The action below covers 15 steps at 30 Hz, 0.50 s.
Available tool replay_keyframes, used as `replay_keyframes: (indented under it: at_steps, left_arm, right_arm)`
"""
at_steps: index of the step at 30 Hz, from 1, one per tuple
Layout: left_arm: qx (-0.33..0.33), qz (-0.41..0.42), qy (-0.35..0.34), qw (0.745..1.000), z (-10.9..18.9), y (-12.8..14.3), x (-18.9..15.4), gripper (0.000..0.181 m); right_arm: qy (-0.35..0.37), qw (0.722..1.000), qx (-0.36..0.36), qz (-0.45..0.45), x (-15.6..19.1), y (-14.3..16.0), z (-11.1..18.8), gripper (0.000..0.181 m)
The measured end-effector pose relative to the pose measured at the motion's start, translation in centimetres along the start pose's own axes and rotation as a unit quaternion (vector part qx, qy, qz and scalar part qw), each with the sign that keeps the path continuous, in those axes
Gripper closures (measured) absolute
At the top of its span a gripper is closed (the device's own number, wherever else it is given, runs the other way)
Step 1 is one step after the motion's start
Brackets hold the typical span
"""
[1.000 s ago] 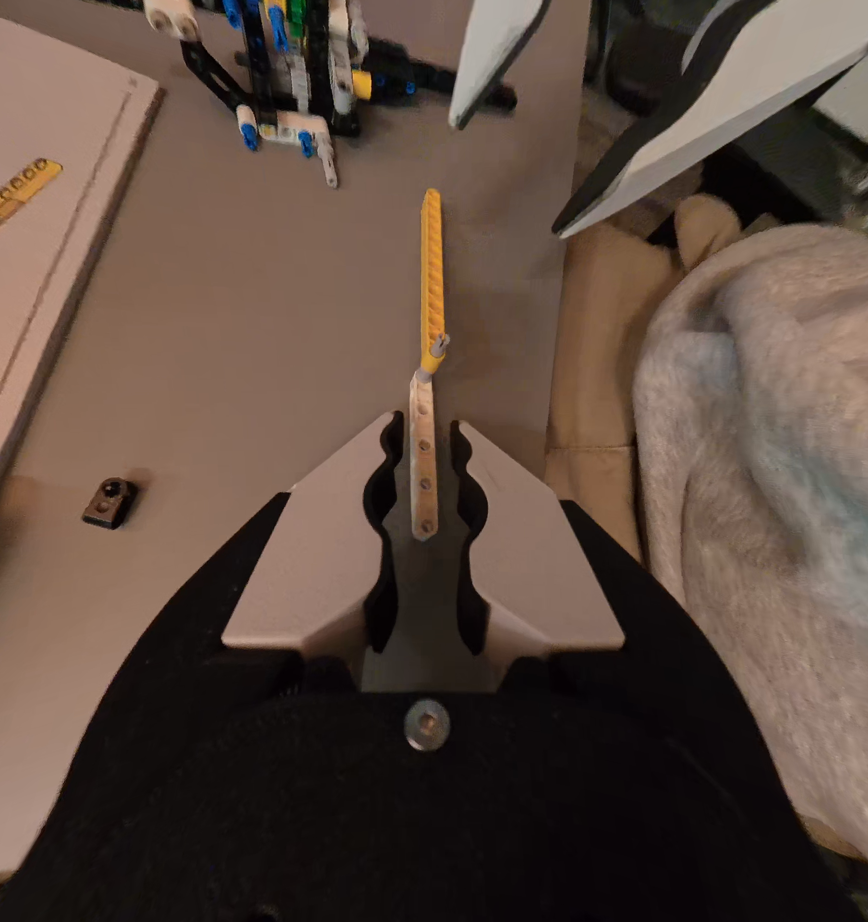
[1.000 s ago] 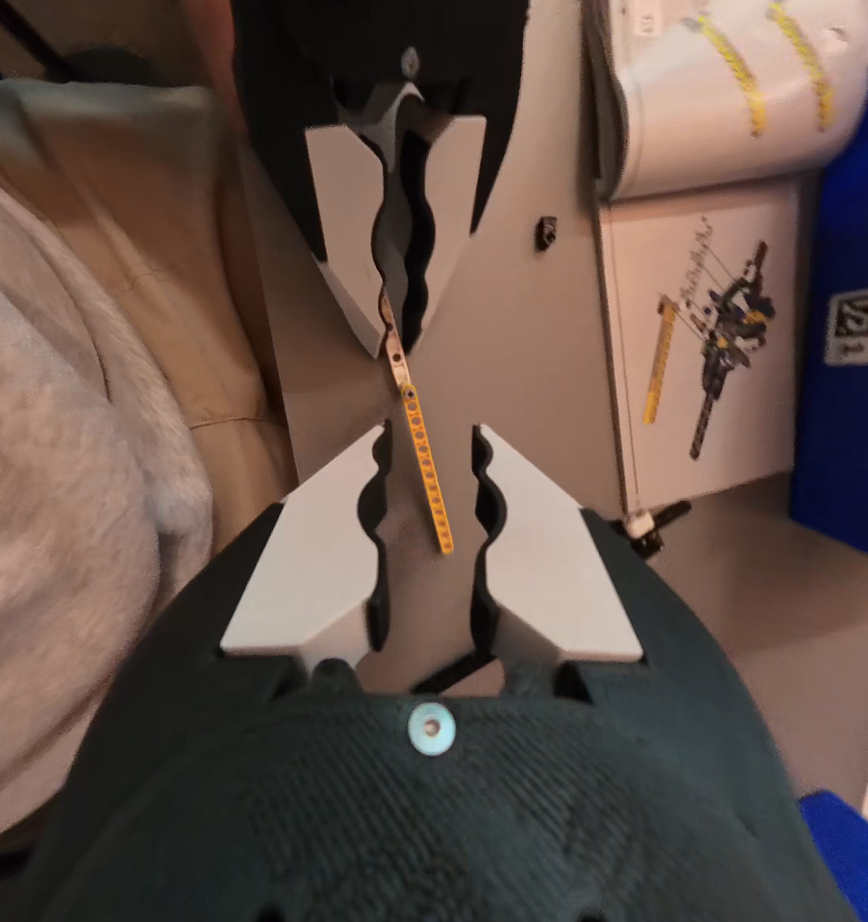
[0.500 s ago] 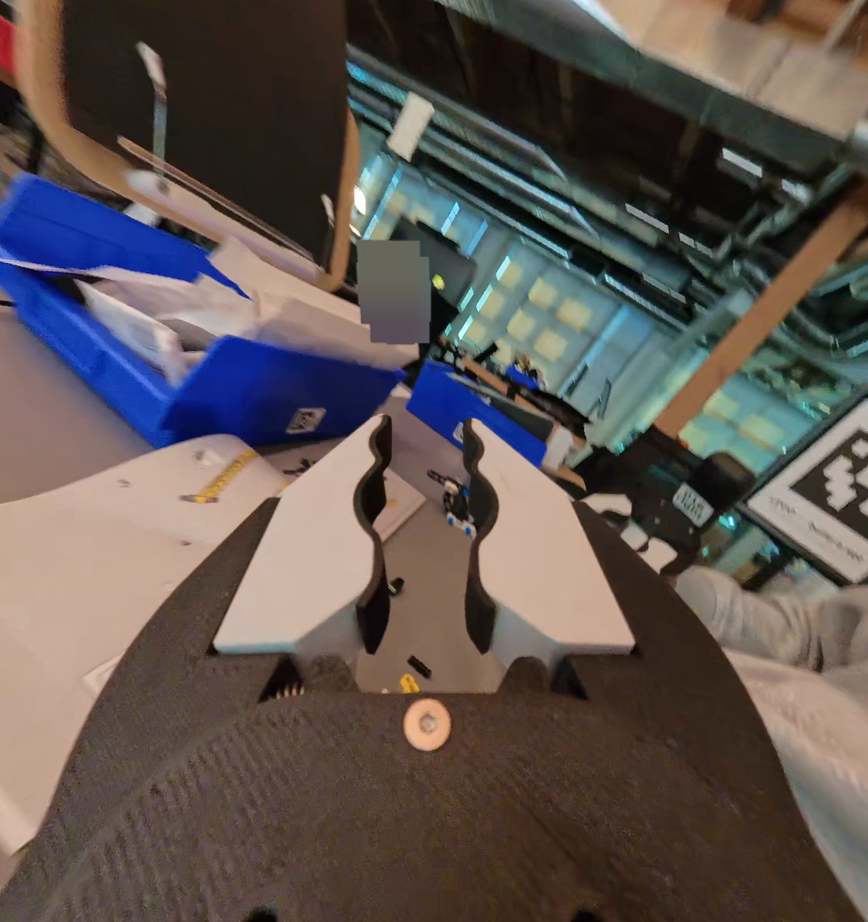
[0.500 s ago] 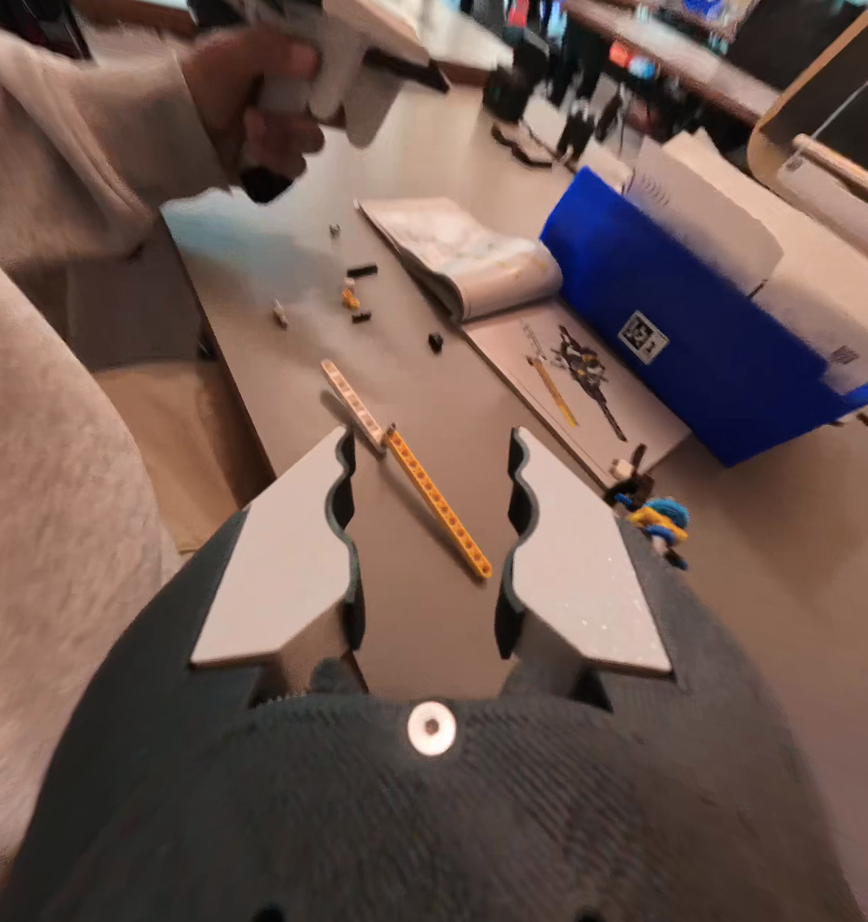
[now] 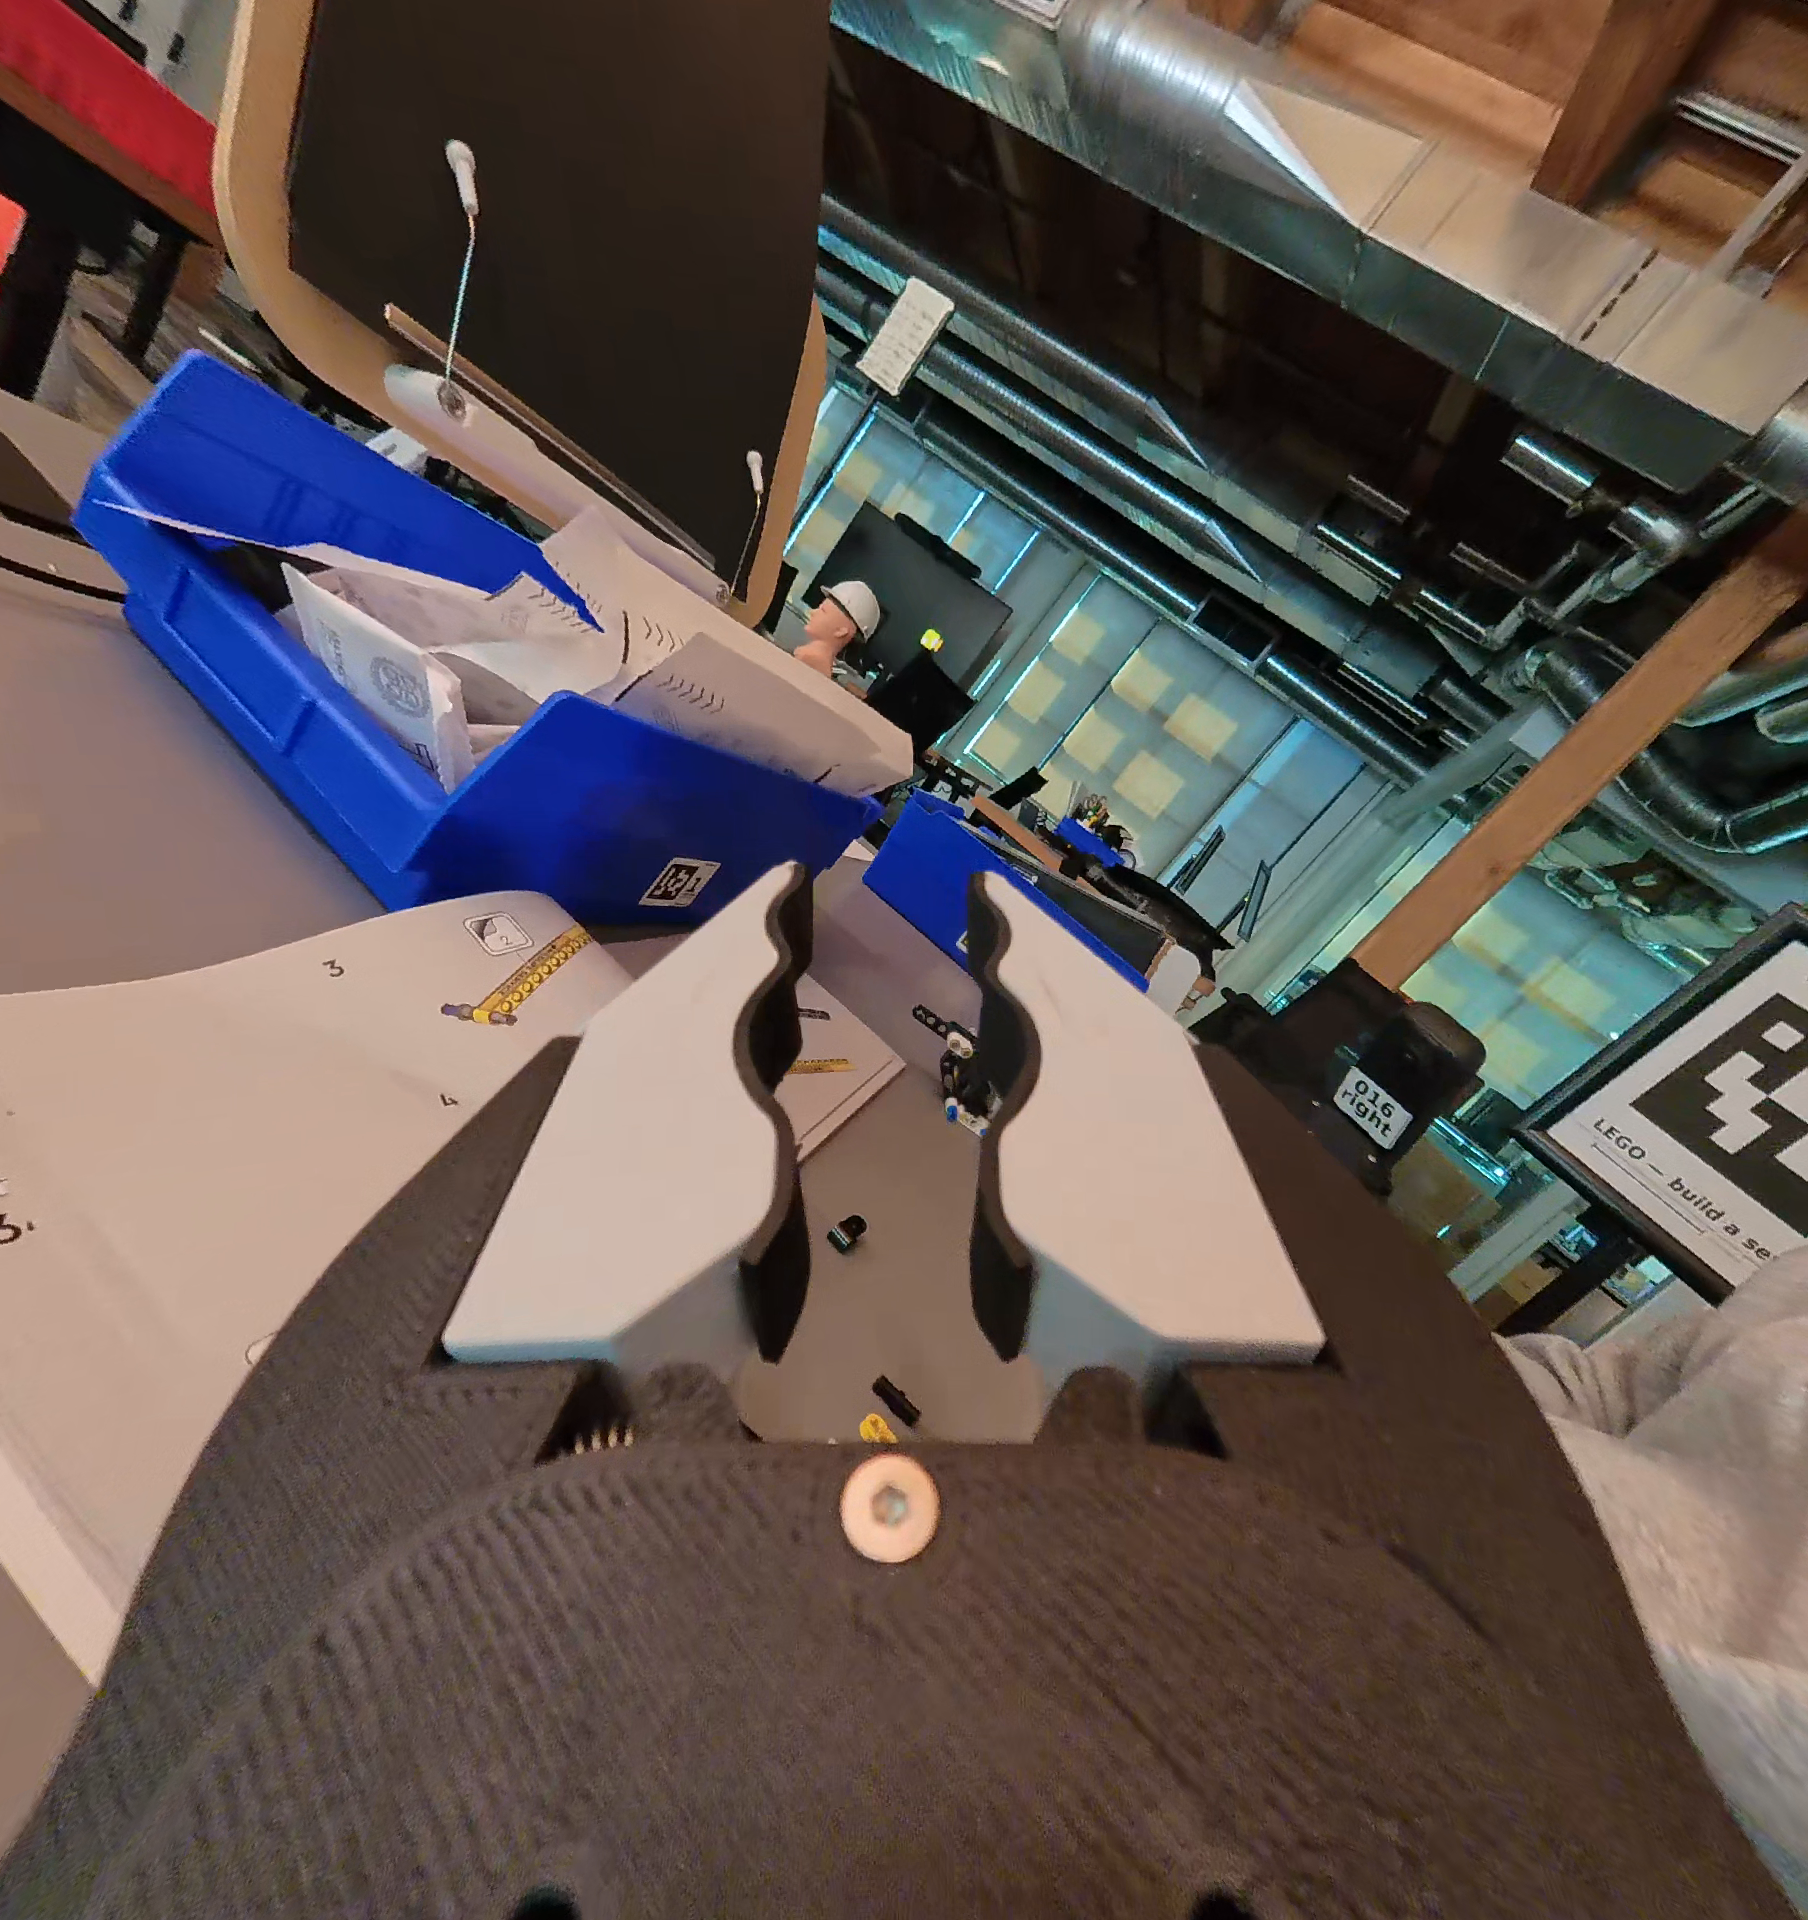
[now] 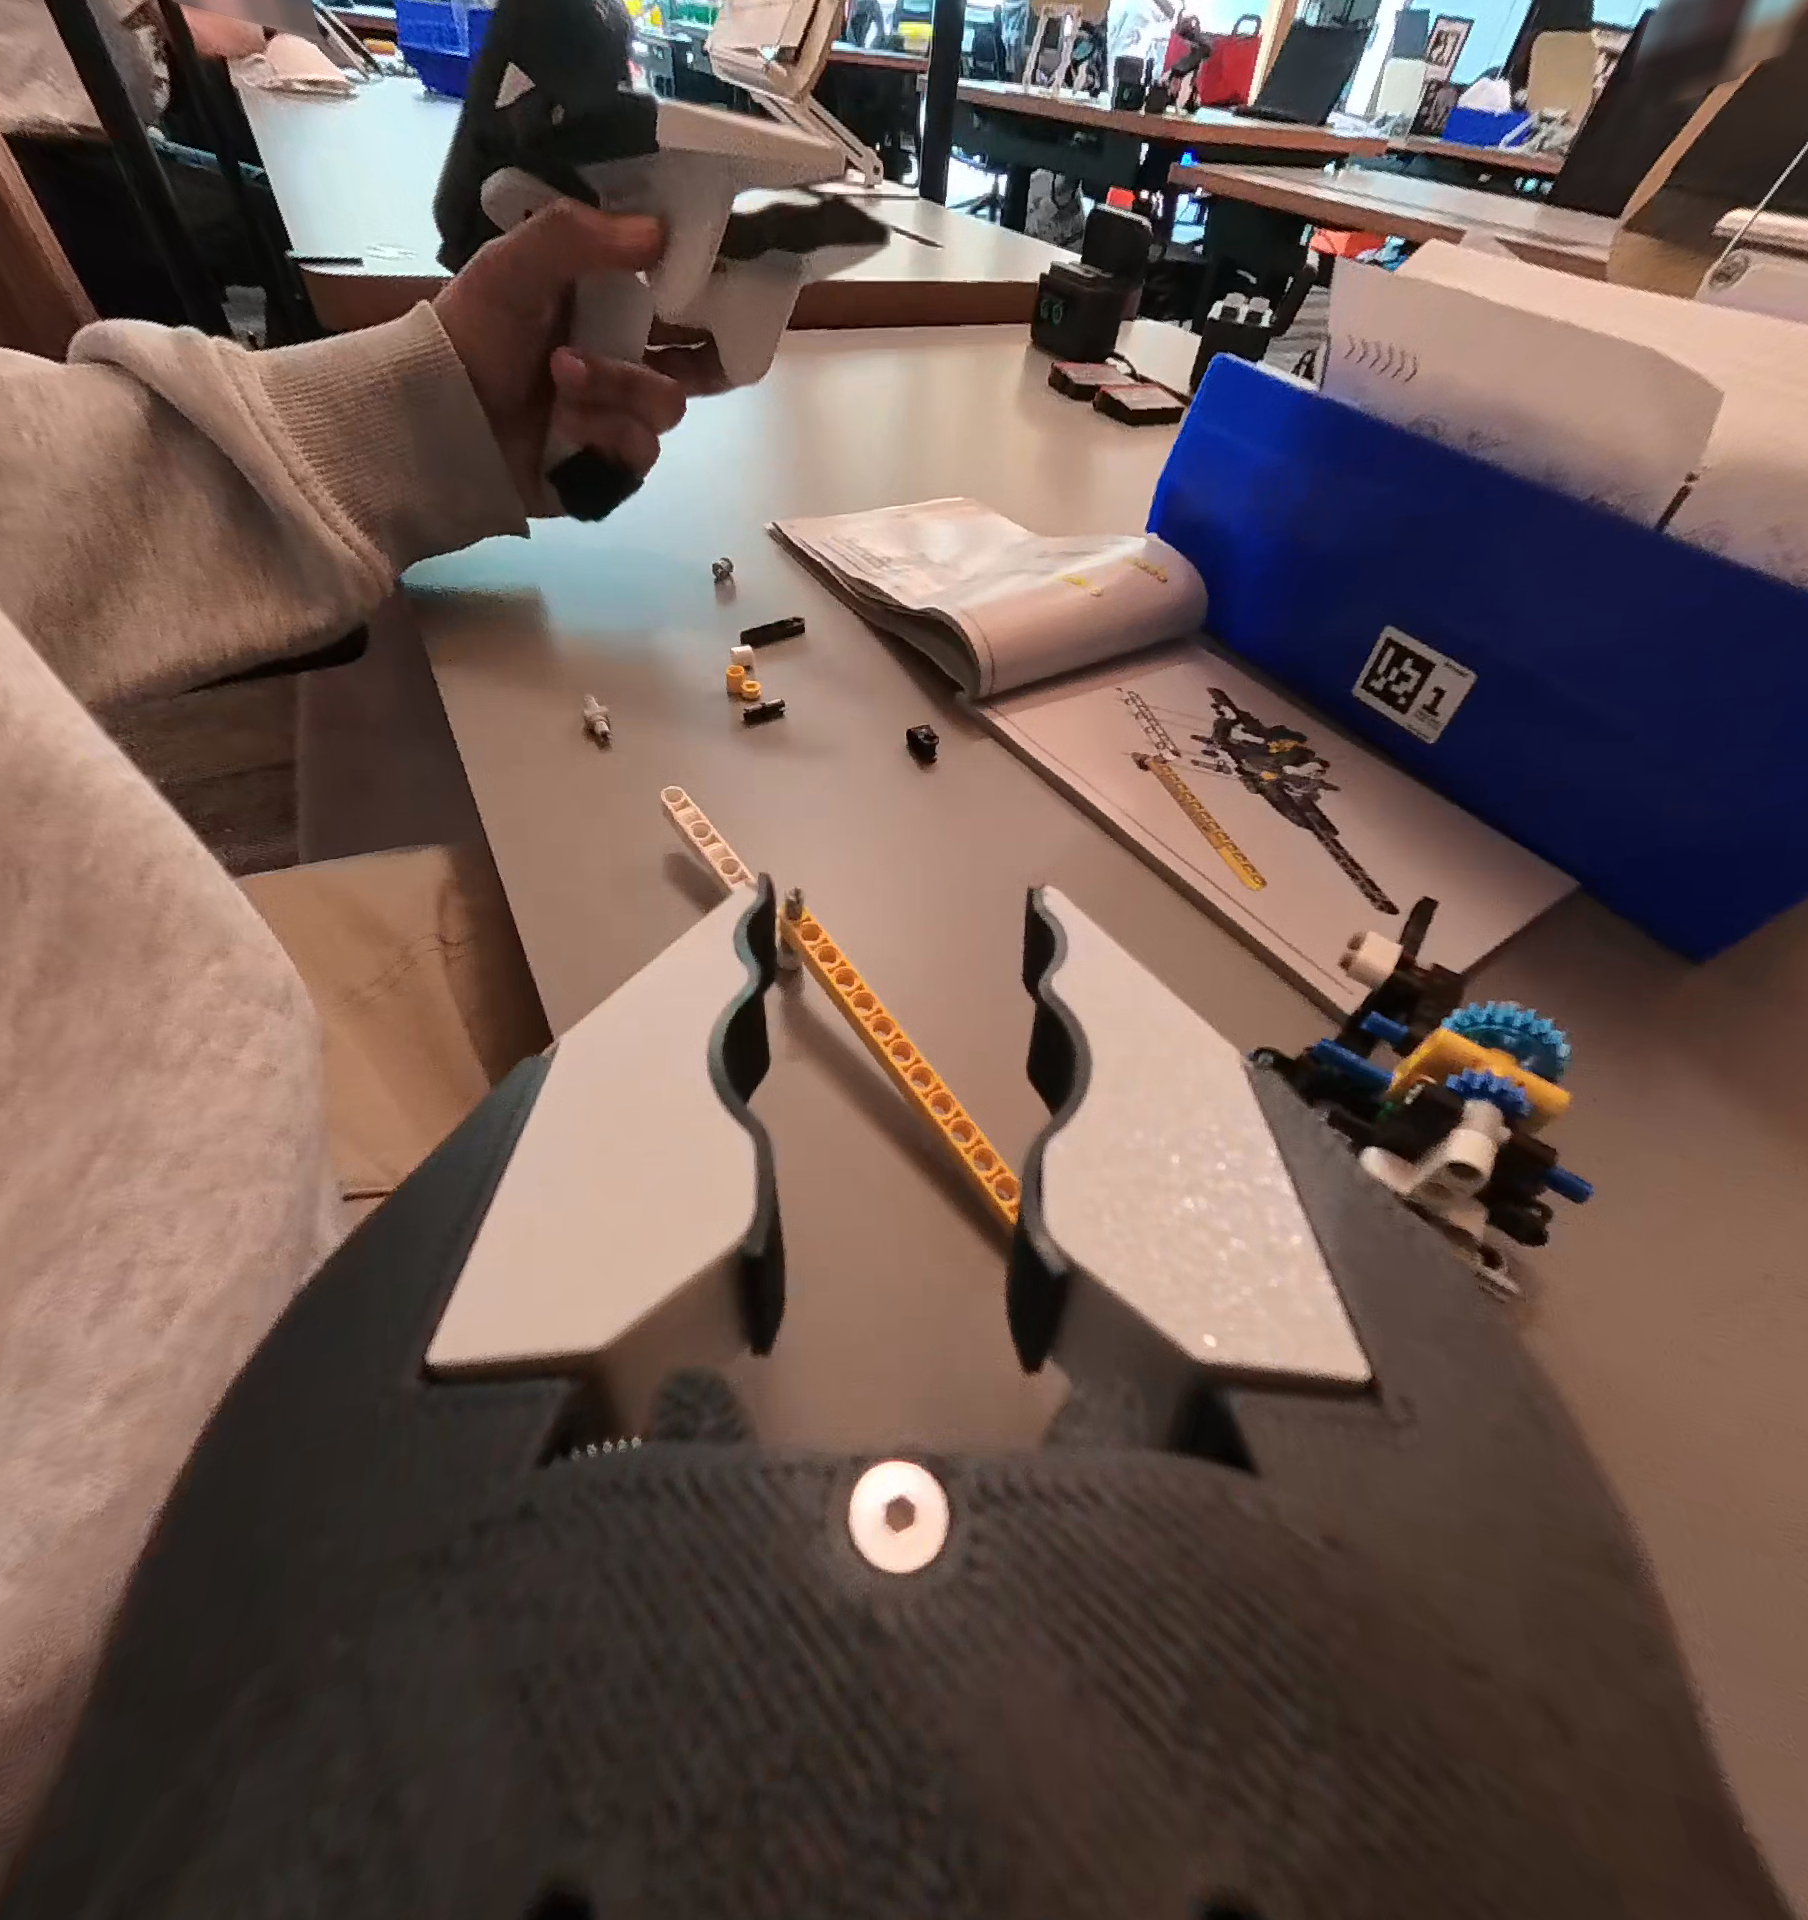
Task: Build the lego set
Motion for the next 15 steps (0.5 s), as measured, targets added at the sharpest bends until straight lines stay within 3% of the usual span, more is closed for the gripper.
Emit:
replay_keyframes:
  at_steps: [15]
  left_arm:
    - [-0.009,0.0,0.003,1.0,0.4,-0.4,-0.3,0.154]
  right_arm:
    - [-0.026,0.998,0.053,-0.018,-0.1,0.6,-1.1,0.141]
Point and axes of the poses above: each gripper's, where its closed fingertips meet, z back along the fingers, y out of its underside, x = y × z across the jaws, the point moved 8 cm from there along z, back along the fingers, and after that the axes turned 13 degrees about -y, right-handed, at the moved point
